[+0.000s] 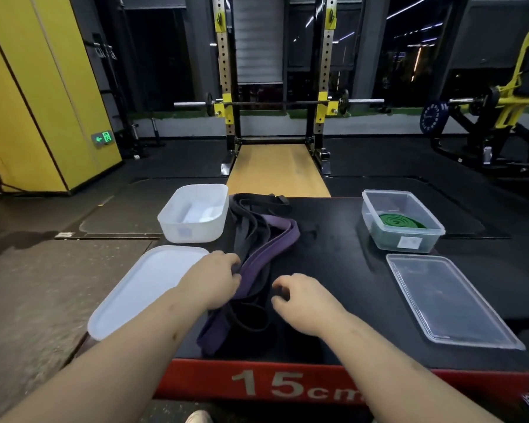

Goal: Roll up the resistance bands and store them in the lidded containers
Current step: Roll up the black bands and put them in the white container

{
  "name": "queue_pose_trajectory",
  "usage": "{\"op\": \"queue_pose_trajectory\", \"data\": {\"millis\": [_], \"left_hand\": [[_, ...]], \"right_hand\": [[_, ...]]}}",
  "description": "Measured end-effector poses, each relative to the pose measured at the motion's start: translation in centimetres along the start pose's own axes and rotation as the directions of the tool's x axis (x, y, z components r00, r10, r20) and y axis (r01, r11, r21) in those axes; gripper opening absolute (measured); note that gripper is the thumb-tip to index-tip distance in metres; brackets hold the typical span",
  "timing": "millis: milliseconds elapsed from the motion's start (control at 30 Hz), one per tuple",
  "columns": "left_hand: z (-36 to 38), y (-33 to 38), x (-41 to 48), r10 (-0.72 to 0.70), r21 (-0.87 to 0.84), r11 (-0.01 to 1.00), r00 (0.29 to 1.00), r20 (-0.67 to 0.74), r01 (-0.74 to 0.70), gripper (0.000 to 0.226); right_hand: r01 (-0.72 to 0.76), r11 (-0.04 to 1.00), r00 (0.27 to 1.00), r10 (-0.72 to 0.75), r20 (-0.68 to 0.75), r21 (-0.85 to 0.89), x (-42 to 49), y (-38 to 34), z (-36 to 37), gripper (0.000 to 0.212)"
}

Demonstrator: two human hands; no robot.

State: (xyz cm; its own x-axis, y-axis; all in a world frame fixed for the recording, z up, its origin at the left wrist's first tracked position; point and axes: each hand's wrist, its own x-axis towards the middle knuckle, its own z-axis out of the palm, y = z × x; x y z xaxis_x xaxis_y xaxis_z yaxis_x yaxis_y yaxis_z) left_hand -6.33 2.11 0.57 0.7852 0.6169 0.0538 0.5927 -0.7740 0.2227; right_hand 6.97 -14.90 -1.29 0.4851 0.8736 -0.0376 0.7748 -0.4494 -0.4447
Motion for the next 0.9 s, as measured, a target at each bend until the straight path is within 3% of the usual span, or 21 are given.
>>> {"op": "queue_pose_trajectory", "data": {"millis": [200, 433, 633, 767, 900], "left_hand": [[0.9, -1.0, -0.2, -0.076, -0.052, 0.996, 0.996, 0.04, 0.078, 0.015], [0.3, -1.9, 0.4, -0.008, -0.054, 0.999, 0.999, 0.05, 0.011, 0.033], [-0.2, -2.0, 0.6, -0.06, -0.23, 0.971, 0.998, 0.032, 0.065, 0.033], [-0.3, -2.3, 0.3, -0.065, -0.267, 0.961, 0.998, 0.02, 0.068, 0.035], [-0.3, -2.5, 0.2, -0.067, -0.257, 0.964, 0.998, 0.008, 0.067, 0.025]], "right_hand": [[0.011, 0.999, 1.0, -0.011, 0.01, 0.035, -0.4, -1.1, 1.5, 0.038], [0.009, 0.998, 1.0, -0.011, 0.025, 0.068, -0.5, -1.0, 1.1, 0.038], [0.115, 0.977, 0.99, -0.128, 0.064, 0.179, -1.1, -1.8, 0.8, 0.057], [0.152, 0.979, 0.981, -0.166, 0.099, 0.137, -0.8, -3.1, 1.2, 0.042], [0.151, 0.987, 0.971, -0.158, 0.177, 0.049, -0.5, -3.7, 1.9, 0.065]]}}
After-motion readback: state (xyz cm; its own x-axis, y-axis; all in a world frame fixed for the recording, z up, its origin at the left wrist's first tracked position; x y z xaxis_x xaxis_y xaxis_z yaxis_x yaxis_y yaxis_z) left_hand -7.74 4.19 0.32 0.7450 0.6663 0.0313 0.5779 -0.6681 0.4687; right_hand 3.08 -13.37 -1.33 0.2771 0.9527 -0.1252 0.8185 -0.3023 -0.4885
